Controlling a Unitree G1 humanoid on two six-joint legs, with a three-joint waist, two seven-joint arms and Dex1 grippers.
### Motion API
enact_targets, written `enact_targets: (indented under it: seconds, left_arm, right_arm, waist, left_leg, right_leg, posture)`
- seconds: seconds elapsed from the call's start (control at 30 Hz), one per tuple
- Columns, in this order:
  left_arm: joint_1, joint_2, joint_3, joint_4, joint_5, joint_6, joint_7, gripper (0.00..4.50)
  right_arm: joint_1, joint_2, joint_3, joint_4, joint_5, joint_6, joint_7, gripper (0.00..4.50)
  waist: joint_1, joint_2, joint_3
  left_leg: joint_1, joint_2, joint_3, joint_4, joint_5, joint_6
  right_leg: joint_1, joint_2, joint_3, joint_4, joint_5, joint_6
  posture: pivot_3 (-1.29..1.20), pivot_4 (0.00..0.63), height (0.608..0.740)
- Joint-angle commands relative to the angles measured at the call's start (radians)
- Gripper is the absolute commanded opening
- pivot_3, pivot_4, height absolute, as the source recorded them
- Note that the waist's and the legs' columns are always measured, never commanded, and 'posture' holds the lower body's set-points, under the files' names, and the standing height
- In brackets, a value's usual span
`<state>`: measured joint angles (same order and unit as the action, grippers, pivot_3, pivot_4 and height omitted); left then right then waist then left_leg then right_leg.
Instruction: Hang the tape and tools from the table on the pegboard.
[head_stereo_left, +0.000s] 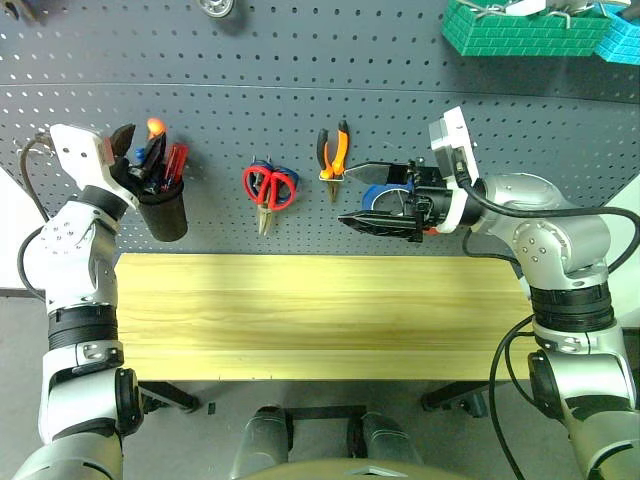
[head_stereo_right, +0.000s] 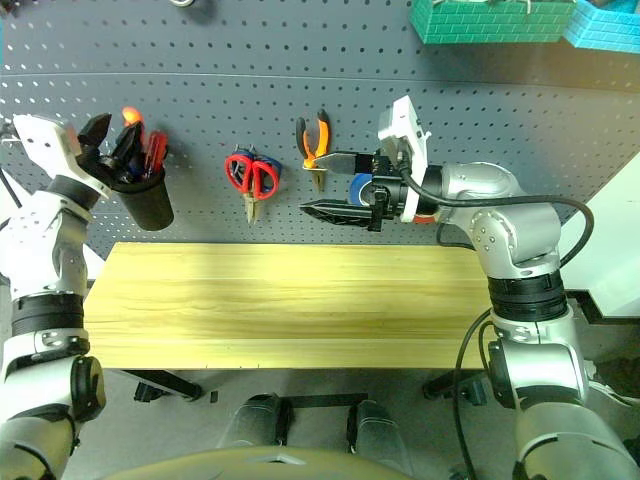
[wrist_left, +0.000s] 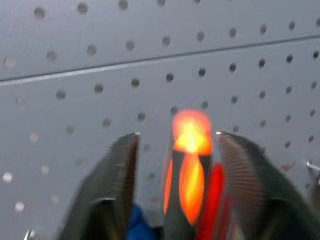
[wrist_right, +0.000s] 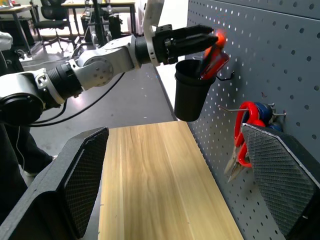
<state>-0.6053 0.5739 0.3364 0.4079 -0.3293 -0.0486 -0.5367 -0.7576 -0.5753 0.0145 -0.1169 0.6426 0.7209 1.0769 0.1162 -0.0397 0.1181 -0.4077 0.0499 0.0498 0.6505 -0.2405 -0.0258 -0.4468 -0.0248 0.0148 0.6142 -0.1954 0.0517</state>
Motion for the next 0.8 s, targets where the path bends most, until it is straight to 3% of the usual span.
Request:
enact_targets:
  seconds: [0.03, 0.1, 0.33, 0.47, 0.6, 0.8]
  left_arm:
    - [0.005, 0.018, 0.016, -0.09, -0.021, 0.012, -0.003, 4.07]
    - [0.015, 0.024, 0.019, -0.119, -0.026, 0.025, -0.004, 4.47]
    - [0.2, 0.079, 0.111, -0.494, -0.346, 0.244, -0.193, 4.47]
    - [0.316, 0.148, 0.157, -0.584, -0.454, 0.33, -0.304, 4.47]
    - [0.473, 0.23, 0.115, -0.631, -0.475, 0.415, -0.465, 4.47]
    - [0.562, 0.165, -0.01, -0.575, -0.349, 0.272, -0.588, 4.47]
  right_arm:
    - [-0.005, -0.017, -0.016, -0.031, 0.005, -0.013, 0.002, 4.5]
    - [-0.002, -0.017, -0.016, -0.033, 0.005, -0.014, 0.001, 4.5]
    - [0.023, -0.056, -0.06, -0.06, 0.054, 0.037, -0.001, 4.5]
    - [0.071, -0.097, -0.062, -0.087, 0.07, 0.066, 0.004, 4.5]
    - [0.156, -0.115, -0.037, -0.127, 0.04, 0.03, 0.009, 4.5]
    - [0.277, -0.079, -0.033, -0.157, -0.019, -0.111, -0.01, 4.5]
  waist:
    - [0.001, 0.0, 0.0]
    - [0.002, 0.0, 0.0]
    - [-0.011, 0.0, 0.0]
    - [-0.022, 0.001, 0.0]
    - [-0.026, 0.002, 0.001]
    - [-0.023, 0.005, 0.003]
  left_leg:
    - [0.0, 0.0, 0.0, 0.0, 0.0, 0.0]
    - [0.0, 0.0, 0.0, 0.0, 0.0, 0.0]
    - [0.0, 0.0, 0.0, 0.0, 0.0, 0.0]
    - [0.001, 0.0, 0.0, -0.001, 0.0, 0.0]
    - [0.002, 0.0, 0.0, -0.001, 0.0, 0.0]
    - [0.001, 0.0, 0.0, -0.001, 0.0, 0.0]
  right_leg:
    - [0.0, 0.0, 0.0, 0.0, 0.0, 0.0]
    - [0.0, 0.0, 0.0, 0.0, 0.0, 0.0]
    - [0.0, -0.001, 0.0, 0.0, -0.001, -0.002]
    - [0.0, -0.001, 0.0, 0.0, -0.002, -0.002]
    - [0.001, -0.001, 0.0, 0.0, -0.002, -0.003]
    - [0.0, -0.002, 0.0, -0.003, -0.005, 0.0]
  posture:
    - [0.2, 0.084, 0.74]
    - [0.2, 0.084, 0.74]
    - [0.2, 0.079, 0.74]
    - [0.21, 0.076, 0.74]
    - [0.21, 0.084, 0.74]
    - [0.18, 0.11, 0.74]
